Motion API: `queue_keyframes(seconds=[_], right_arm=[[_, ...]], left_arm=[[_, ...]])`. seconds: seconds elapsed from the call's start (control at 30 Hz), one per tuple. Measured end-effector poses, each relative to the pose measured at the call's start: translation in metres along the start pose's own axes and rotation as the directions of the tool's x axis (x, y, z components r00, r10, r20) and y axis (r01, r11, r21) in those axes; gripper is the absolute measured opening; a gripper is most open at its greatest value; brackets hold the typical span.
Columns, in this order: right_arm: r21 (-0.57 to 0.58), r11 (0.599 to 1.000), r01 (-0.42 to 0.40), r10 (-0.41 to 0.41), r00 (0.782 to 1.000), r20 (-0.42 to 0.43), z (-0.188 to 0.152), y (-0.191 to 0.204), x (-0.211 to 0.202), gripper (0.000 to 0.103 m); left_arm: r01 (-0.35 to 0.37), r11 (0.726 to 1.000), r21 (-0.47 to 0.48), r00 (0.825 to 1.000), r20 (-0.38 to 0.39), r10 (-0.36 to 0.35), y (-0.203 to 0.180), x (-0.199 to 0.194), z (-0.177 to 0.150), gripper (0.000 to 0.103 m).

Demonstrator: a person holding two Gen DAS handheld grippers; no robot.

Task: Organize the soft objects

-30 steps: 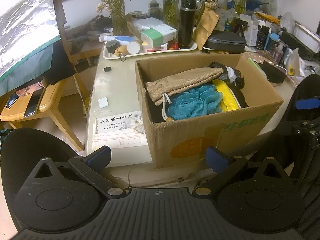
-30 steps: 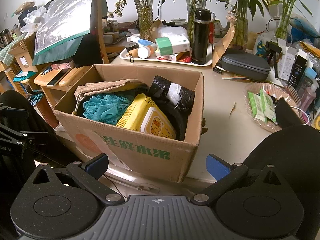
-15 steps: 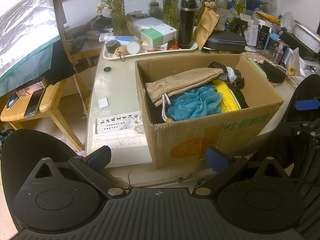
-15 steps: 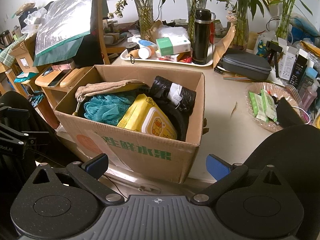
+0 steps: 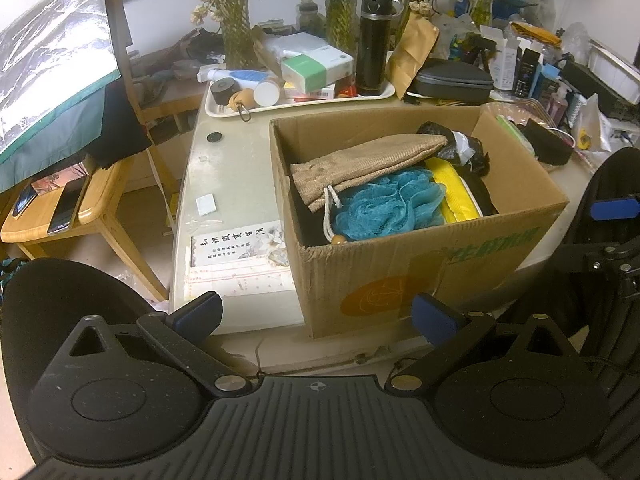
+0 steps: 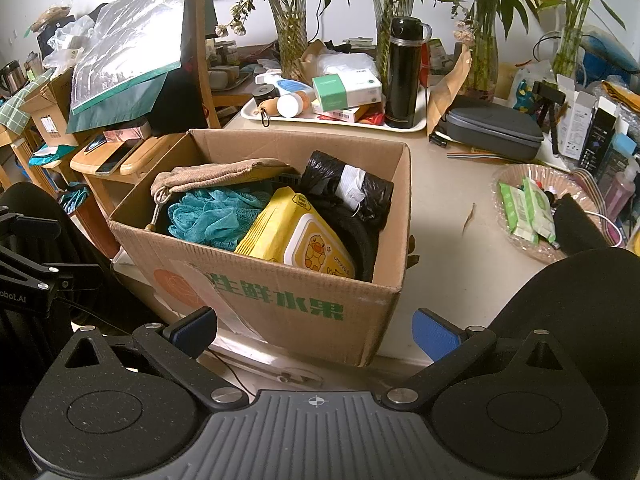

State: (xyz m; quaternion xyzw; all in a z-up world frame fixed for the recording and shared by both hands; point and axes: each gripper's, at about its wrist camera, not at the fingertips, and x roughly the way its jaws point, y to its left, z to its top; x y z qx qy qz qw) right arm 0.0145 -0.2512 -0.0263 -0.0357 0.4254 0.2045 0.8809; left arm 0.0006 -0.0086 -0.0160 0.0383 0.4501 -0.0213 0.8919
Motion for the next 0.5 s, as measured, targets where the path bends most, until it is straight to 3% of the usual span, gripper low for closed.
queue_keyframes(seconds=[0.5], right_arm=[[-0.001, 1.0, 0.003, -0.003, 1.0, -0.002, -0.0006, 0.0015, 0.004, 0.103]], left_arm=[[0.005, 1.0, -0.007, 1.0, 0.009, -0.005, 0.0006, 0.0009, -0.0012, 0.103]])
